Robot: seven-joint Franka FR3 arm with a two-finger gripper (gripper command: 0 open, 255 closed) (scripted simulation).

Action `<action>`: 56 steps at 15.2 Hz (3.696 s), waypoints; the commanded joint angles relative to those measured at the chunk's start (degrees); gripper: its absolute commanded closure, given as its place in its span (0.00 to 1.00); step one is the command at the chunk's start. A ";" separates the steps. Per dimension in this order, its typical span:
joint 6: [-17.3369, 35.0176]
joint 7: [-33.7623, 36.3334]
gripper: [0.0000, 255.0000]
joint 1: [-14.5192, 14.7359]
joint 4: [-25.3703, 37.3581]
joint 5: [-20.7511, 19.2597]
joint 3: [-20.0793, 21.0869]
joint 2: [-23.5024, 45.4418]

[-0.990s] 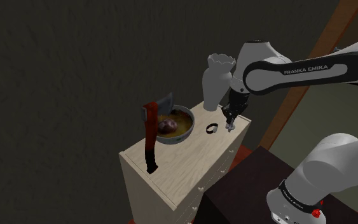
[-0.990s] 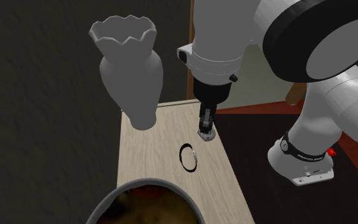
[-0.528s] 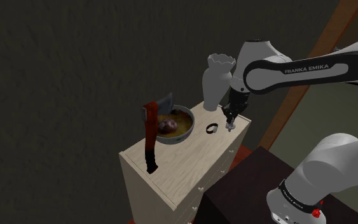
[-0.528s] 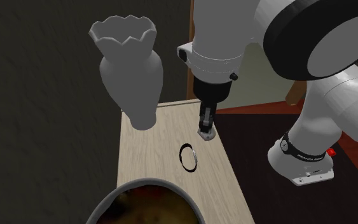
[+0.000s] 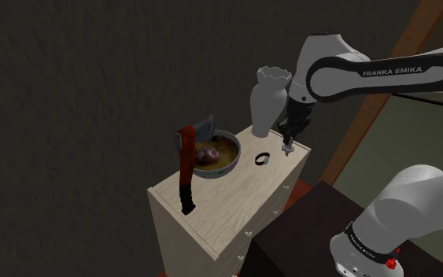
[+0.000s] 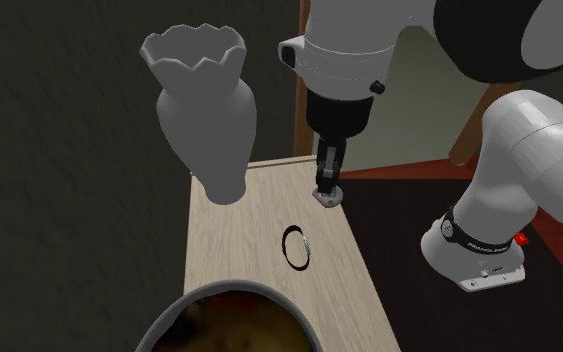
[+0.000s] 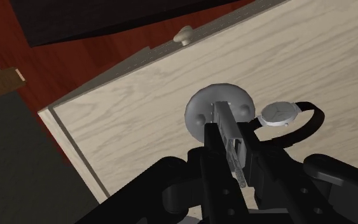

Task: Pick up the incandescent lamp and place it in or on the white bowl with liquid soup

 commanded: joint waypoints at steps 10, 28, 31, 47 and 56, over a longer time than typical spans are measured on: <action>-8.93 -0.06 1.00 -0.23 7.98 -0.50 -0.64 -0.92; -18.03 4.99 1.00 0.56 23.80 0.67 3.09 5.59; -17.64 8.78 1.00 1.15 28.16 1.30 6.23 10.16; -17.62 27.49 1.00 5.28 53.16 -4.55 18.97 36.02; -10.52 27.26 1.00 5.20 45.37 -4.20 18.87 35.24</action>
